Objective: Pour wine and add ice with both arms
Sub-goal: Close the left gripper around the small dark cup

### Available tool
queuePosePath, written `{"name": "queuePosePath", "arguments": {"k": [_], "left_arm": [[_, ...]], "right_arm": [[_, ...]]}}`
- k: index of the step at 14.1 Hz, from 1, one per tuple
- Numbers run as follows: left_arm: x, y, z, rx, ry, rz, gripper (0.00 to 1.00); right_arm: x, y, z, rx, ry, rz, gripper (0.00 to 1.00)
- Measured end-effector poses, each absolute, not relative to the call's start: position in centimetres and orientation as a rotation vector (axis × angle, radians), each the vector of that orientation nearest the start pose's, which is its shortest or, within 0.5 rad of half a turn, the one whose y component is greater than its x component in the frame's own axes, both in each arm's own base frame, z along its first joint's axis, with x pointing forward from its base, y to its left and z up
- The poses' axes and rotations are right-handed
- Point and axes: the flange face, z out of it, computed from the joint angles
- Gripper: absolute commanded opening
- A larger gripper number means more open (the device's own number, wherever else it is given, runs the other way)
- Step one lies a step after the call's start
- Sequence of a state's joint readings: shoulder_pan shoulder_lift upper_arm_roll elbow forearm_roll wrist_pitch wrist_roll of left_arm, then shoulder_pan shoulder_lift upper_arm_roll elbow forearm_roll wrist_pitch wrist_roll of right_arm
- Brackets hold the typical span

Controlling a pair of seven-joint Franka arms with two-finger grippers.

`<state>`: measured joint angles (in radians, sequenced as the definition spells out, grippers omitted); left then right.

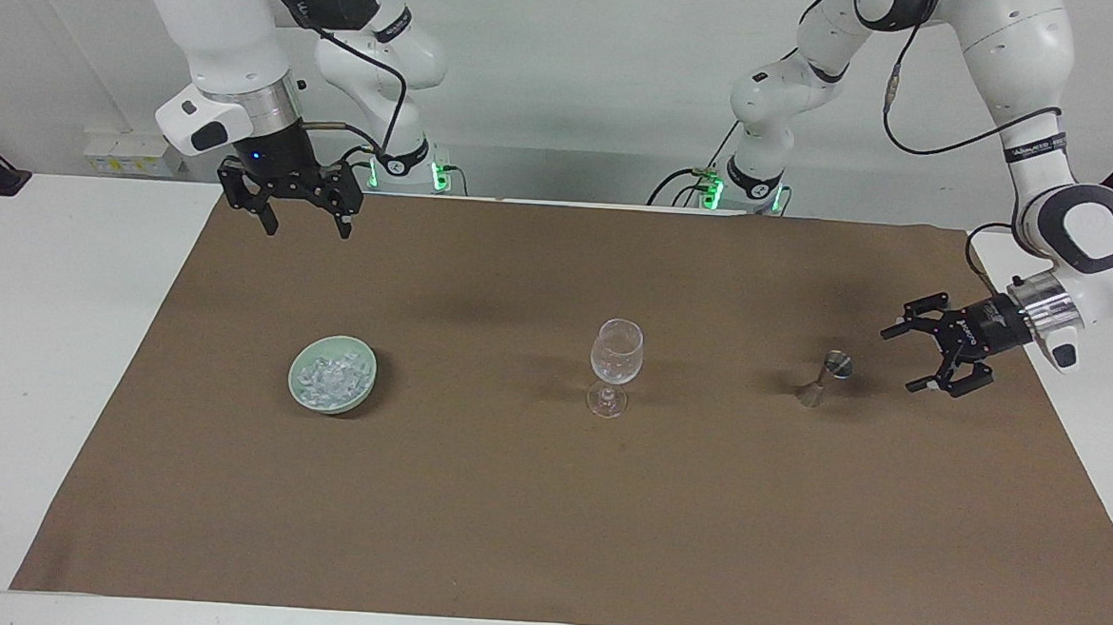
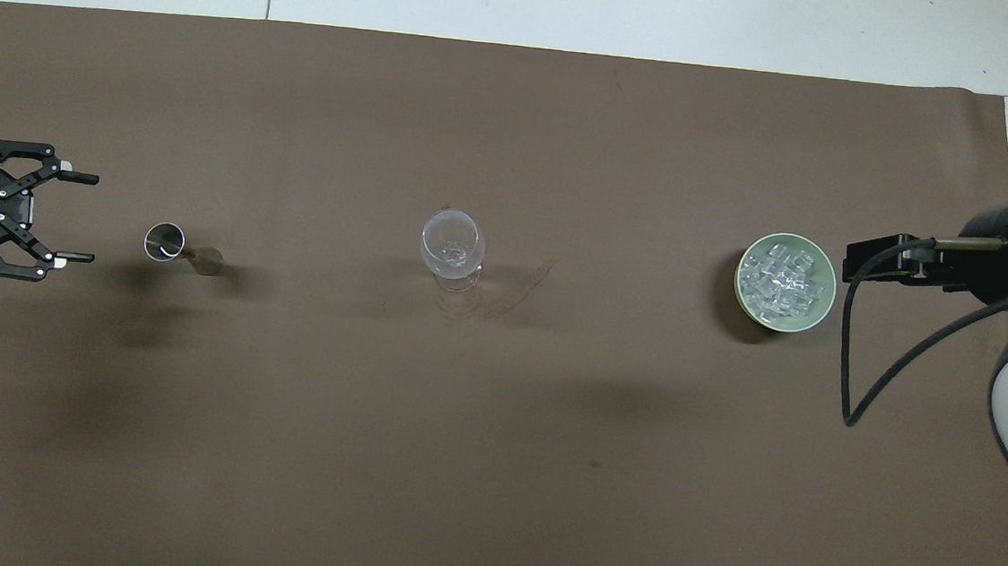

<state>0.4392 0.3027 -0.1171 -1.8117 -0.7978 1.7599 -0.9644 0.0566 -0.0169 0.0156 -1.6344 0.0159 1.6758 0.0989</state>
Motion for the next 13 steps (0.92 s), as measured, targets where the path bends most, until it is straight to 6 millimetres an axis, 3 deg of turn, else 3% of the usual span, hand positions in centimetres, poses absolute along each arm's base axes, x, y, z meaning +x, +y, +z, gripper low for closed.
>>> {"name": "queuePosePath", "arguments": {"k": [7,13], "left_arm": [[59.0,13.4,34.0,1.665,1.717,-0.781,1.0],[58.7,13.5,29.4,1.586,1.689,-0.803,1.0]], "right_arm": [[55.7,4.2,61.3,-3.12,0.044,-0.088,1.0],[55.7,4.2,61.3,-3.12,0.044,-0.088,1.0]]}}
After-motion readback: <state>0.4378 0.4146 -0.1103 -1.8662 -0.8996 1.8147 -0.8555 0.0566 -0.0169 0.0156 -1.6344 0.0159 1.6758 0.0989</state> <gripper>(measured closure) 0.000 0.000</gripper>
